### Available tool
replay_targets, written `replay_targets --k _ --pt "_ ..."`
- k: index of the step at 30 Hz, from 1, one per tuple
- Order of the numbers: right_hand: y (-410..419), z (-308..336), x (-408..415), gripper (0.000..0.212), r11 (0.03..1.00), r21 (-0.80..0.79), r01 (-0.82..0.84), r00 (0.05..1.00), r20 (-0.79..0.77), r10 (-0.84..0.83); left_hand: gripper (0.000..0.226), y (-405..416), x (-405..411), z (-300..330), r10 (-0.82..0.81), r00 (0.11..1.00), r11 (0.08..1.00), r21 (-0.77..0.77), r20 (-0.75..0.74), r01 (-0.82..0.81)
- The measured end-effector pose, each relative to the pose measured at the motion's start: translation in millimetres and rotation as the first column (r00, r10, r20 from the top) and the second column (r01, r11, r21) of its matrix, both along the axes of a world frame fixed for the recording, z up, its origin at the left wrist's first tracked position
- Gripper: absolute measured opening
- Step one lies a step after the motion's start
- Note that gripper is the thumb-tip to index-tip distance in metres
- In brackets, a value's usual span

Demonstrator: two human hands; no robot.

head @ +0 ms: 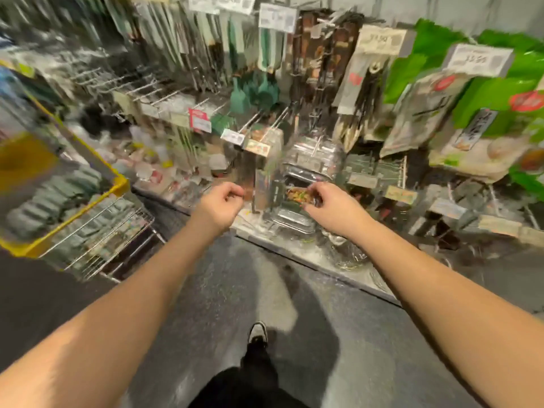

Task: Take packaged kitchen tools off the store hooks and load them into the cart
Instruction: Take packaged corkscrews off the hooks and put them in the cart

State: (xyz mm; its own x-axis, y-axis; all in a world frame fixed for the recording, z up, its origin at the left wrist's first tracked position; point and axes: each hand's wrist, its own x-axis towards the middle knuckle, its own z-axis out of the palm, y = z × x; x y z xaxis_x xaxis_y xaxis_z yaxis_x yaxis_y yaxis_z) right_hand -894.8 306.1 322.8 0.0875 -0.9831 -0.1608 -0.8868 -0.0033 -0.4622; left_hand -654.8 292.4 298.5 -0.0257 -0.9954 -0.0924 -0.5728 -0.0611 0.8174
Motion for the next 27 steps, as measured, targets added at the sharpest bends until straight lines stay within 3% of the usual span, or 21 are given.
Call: replay_targets --k 6,9,13,20,23,27 --pt "30.4 -85.6 119.0 0.043 0.962 0.215 -0.169 0.985 0.009 0.171 0.019 77.7 132.7 -76.8 0.206 0.963 0.95 0.198 0.175 -0.24" --pt "33.0 -116.5 182.6 0.047 0.915 0.304 -0.266 0.959 -0.015 0.284 0.023 99.8 198.3 -104.6 0.222 0.944 0.922 0.262 0.244 -0.285" --pt "19.2 -143.7 279.8 0.048 0.86 0.374 -0.348 0.92 -0.04 0.39 0.029 102.9 291.1 -123.3 0.173 0.925 0.911 0.303 0.337 -0.281" --pt "-21.3 -157.5 439.3 0.05 0.8 0.425 -0.424 0.837 -0.155 0.525 0.019 68.9 428.1 -126.7 0.019 0.914 0.941 0.301 0.406 -0.154" --pt "-44.4 -155.3 483.4 0.047 0.803 0.4 -0.442 0.821 -0.18 0.542 0.023 46.4 469.9 -119.5 -0.022 0.922 0.95 0.296 0.386 -0.101" --pt "-81.8 -147.1 525.9 0.043 0.813 0.361 -0.457 0.831 -0.154 0.535 0.015 8.2 514.8 -112.5 0.018 0.956 0.982 0.173 0.292 -0.071"
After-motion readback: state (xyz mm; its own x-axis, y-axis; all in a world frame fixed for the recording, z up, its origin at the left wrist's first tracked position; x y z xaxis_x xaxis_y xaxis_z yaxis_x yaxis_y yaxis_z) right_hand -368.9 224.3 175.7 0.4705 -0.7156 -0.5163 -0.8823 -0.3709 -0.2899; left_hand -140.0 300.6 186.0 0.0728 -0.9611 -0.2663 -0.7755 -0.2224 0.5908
